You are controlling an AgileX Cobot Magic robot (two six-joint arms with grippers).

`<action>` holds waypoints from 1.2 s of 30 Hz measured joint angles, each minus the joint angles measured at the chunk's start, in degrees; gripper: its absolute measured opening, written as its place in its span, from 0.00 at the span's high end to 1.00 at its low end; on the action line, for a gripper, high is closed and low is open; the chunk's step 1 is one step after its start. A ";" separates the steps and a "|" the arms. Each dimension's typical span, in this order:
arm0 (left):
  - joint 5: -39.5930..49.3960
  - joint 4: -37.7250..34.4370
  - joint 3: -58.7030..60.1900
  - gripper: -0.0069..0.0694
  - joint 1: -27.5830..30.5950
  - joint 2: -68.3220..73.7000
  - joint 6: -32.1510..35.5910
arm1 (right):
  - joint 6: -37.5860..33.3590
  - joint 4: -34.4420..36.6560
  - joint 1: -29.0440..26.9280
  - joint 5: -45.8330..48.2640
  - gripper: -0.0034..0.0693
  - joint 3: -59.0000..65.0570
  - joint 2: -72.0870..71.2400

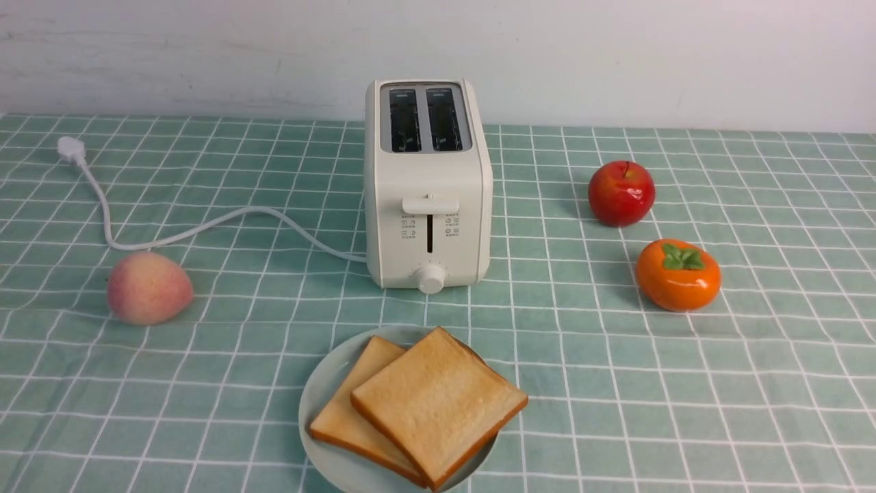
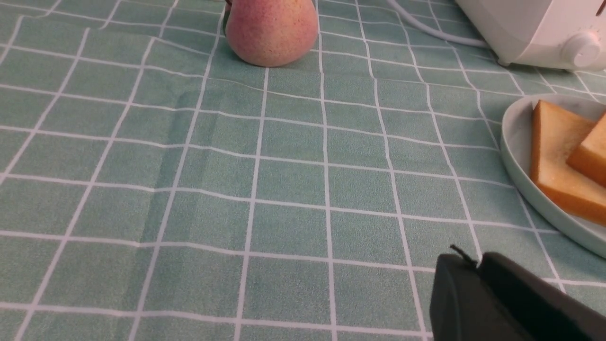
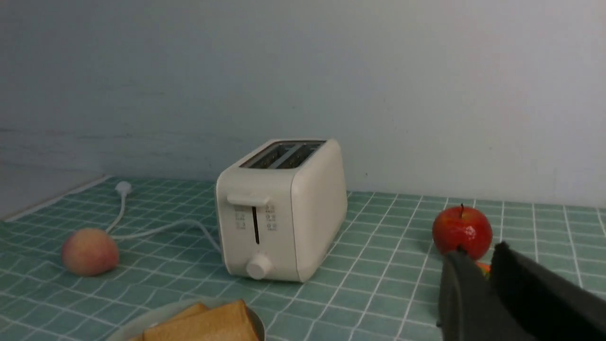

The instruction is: Take toasted bread from bread machine on blue coffee table place on plate.

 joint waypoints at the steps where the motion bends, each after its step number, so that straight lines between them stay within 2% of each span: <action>1: 0.00 0.00 0.00 0.85 0.00 0.00 0.00 | 0.00 -0.27 0.00 -0.08 0.82 1.10 0.00; 7: 0.07 0.00 0.00 0.84 0.11 0.00 0.00 | -0.04 -2.23 -5.23 -0.08 0.81 9.73 0.05; 12: 0.07 0.00 0.00 0.84 0.11 0.00 0.00 | 1.44 -2.18 -18.26 5.94 0.81 14.19 0.05; 16: 0.07 0.00 0.00 0.84 0.11 0.00 0.00 | 2.30 -2.18 -23.98 6.73 0.80 14.01 0.05; 36: 0.07 0.00 0.00 0.81 0.11 0.00 0.00 | 2.82 -2.20 -24.70 6.73 0.76 14.01 0.05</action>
